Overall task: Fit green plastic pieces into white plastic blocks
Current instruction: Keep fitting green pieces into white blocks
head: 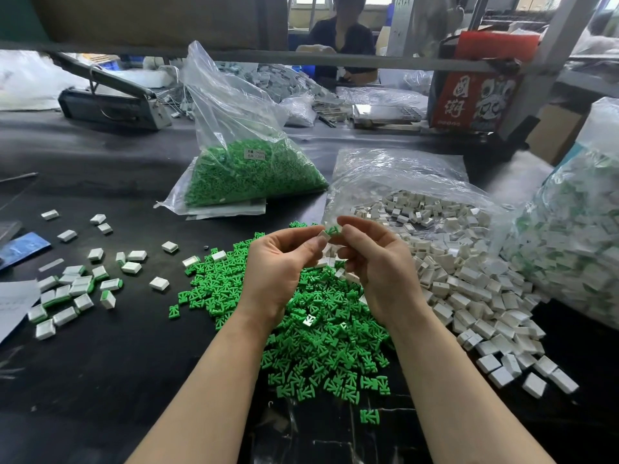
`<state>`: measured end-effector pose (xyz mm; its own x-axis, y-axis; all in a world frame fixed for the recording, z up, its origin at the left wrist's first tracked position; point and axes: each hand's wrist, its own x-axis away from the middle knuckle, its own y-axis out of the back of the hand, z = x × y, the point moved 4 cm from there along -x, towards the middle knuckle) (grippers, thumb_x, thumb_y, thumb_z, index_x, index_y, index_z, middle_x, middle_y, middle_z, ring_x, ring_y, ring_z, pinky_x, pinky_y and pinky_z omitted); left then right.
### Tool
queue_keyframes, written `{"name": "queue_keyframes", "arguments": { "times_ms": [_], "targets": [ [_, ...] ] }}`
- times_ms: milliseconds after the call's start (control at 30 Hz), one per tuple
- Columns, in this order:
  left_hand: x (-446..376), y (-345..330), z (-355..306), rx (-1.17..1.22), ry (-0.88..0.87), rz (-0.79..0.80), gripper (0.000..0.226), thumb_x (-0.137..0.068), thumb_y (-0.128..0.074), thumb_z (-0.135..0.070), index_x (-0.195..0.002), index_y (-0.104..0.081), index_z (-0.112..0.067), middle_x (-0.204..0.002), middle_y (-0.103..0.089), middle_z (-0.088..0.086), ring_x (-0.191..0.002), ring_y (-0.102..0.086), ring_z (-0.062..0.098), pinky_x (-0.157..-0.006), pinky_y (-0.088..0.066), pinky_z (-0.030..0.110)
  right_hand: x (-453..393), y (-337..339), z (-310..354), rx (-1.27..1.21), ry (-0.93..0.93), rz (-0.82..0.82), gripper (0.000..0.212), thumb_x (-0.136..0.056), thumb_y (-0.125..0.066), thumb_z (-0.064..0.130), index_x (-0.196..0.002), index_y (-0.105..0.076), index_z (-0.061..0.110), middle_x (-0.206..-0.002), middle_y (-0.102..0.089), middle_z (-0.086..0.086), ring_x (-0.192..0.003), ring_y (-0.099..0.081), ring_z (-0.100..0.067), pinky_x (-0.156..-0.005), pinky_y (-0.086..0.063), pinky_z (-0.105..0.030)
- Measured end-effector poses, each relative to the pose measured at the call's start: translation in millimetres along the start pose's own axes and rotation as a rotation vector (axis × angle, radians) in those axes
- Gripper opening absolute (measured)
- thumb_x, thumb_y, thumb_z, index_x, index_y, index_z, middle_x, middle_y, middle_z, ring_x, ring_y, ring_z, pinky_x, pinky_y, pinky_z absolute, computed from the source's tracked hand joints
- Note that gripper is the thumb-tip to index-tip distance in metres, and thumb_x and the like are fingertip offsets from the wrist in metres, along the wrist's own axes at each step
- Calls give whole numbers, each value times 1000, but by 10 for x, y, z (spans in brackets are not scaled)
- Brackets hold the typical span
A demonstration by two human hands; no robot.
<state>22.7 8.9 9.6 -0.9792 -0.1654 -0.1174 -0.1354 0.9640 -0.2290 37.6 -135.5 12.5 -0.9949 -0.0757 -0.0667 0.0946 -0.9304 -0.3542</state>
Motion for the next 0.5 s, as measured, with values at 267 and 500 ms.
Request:
{"name": "queue_keyframes", "arguments": {
  "times_ms": [267, 500],
  "targets": [
    [8, -2, -15, -34, -34, 11, 12, -82, -75, -7, -92, -77, -12, -80, -77, 2, -71, -69, 6, -63, -51, 15, 34, -14, 69, 174, 201, -17, 11, -87, -68, 3, -93, -74, 11, -80, -74, 1, -67, -64, -5, -59, -48, -16],
    [5, 8, -11, -35, -25, 2, 12, -83, -74, -4, -94, -76, -8, -80, -76, 3, -71, -69, 6, -64, -52, 15, -22, 69, 6, -24, 100, -106, 11, -86, -68, 2, -95, -73, 7, -86, -73, -11, -67, -61, -12, -57, -48, -20]
  ]
}}
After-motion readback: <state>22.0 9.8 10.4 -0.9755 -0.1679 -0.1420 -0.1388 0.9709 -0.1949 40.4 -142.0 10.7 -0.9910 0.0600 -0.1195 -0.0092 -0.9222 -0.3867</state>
